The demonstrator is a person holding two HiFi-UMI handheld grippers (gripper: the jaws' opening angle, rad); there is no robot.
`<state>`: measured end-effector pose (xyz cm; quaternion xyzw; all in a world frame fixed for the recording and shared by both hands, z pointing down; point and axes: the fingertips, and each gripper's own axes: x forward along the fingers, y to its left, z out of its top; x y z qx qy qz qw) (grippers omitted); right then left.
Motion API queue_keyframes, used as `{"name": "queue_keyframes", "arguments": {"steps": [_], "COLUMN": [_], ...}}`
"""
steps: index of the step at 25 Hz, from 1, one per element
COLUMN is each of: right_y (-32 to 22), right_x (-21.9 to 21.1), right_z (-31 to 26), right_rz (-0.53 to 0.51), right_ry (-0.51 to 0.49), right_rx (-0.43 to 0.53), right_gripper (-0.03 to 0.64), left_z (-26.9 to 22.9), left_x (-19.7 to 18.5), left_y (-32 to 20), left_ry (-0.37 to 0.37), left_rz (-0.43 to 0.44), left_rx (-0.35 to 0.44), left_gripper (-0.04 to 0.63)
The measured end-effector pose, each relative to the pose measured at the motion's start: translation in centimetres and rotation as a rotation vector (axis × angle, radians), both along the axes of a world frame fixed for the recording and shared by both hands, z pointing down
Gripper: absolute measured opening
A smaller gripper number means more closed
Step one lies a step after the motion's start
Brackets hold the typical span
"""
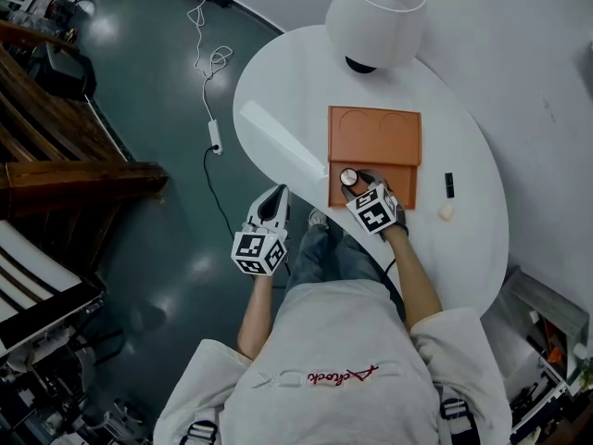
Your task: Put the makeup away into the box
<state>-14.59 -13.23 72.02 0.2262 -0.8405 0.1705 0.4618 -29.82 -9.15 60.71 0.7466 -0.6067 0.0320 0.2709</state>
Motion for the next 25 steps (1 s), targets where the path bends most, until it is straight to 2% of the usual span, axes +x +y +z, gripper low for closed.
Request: {"name": "queue_keyframes", "arguments": {"steps": [3, 7, 10, 16, 18, 23, 25], "right_y": [0.2, 0.4, -0.1, -0.7, -0.8, -1.1, -1.0], "right_x": [0.0, -0.1, -0.1, 0.1, 0.4, 1.6, 2.1], "right_z": [0.6, 0.5, 0.2, -2.3, -3.1, -4.7, -5.2], "right_rz": [-0.018, -0.026, -0.008, 0.032, 0.047, 0.117, 0.145], "right_ry": [0.040, 0.039, 0.015, -0.019, -0.029, -0.041, -0.054], "right_rx": [-0.013, -0.019, 0.018, 0.107, 0.124, 0.196, 0.211], "right_gripper": [0.215, 0.215, 0.252, 0.248, 0.219, 0.066, 0.029], "left_z": [0.1, 0.0, 0.1, -0.4, -0.7, -1.3, -1.6], "left_x": [0.1, 0.1, 0.1, 0.3, 0.7, 2.0, 2.6], "left_y": [-0.2, -0.2, -0.3, -0.3, -0.5, -0.6, -0.6], "left_ry": [0.004, 0.006, 0.005, 0.001, 0.003, 0.003, 0.001], "left_rz": [0.001, 0.003, 0.005, 0.023, 0.036, 0.075, 0.090], "left_rx": [-0.002, -0.002, -0.001, 0.012, 0.017, 0.031, 0.035], "left_gripper": [0.015, 0.015, 0.015, 0.015, 0.015, 0.015, 0.015]}}
